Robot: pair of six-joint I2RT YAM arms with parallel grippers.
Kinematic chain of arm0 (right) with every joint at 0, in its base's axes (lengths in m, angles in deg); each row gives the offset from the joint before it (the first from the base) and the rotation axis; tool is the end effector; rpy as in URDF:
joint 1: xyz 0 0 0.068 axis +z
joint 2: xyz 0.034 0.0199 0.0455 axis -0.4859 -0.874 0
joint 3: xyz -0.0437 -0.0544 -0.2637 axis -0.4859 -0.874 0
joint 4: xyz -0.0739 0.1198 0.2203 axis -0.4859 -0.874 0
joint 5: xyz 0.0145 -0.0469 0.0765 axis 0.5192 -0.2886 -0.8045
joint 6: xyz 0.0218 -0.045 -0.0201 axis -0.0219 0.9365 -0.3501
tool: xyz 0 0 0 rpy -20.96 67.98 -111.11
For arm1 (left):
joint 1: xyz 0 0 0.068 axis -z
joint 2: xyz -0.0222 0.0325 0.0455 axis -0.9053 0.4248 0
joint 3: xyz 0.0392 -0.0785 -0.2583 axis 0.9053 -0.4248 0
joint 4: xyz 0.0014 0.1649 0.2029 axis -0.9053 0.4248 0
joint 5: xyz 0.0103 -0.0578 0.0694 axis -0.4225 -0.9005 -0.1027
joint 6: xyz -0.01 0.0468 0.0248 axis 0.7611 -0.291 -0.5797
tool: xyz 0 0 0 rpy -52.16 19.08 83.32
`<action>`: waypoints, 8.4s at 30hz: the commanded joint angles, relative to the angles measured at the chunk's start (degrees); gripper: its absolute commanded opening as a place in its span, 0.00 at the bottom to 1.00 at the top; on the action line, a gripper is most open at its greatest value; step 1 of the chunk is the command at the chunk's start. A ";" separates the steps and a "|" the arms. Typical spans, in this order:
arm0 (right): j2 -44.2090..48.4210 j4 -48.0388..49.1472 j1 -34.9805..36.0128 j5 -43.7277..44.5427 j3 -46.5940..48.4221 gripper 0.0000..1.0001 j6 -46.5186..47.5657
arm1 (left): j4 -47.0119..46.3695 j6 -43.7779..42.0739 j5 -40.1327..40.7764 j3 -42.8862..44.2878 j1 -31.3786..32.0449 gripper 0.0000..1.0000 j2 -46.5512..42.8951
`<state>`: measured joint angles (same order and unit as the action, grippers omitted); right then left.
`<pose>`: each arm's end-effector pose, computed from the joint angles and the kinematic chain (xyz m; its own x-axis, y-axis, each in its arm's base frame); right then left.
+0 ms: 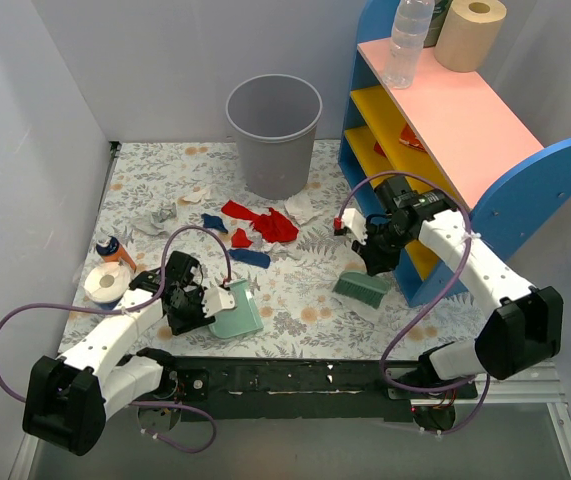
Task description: Sweep away the paper scraps from the table
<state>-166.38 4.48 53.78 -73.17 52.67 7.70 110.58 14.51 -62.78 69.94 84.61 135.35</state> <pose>0.2243 0.1161 0.2937 -0.2426 -0.8683 -0.4326 -0.9632 0.2688 0.0007 0.1327 -0.0532 0.1761 -0.7886 0.5795 -0.2057 0.6049 0.7912 -0.0901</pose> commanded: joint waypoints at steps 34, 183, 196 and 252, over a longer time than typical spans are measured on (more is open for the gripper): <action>-19.76 32.02 7.28 11.90 28.44 0.01 -26.43 | 11.64 11.90 14.22 15.23 2.22 0.00 8.04; -26.09 34.50 16.16 8.12 41.10 0.01 -28.92 | -18.24 26.66 1.93 16.46 2.40 0.00 16.05; -21.27 34.85 13.88 14.36 37.61 0.01 -26.96 | -15.96 28.77 2.10 21.20 1.61 0.00 14.73; 3.96 38.80 5.26 2.77 -1.61 0.01 -35.05 | -26.39 0.85 23.98 103.65 -2.61 0.00 63.07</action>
<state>-163.86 40.80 59.29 -69.33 50.74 -27.10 93.40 30.42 -43.19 172.45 82.01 199.54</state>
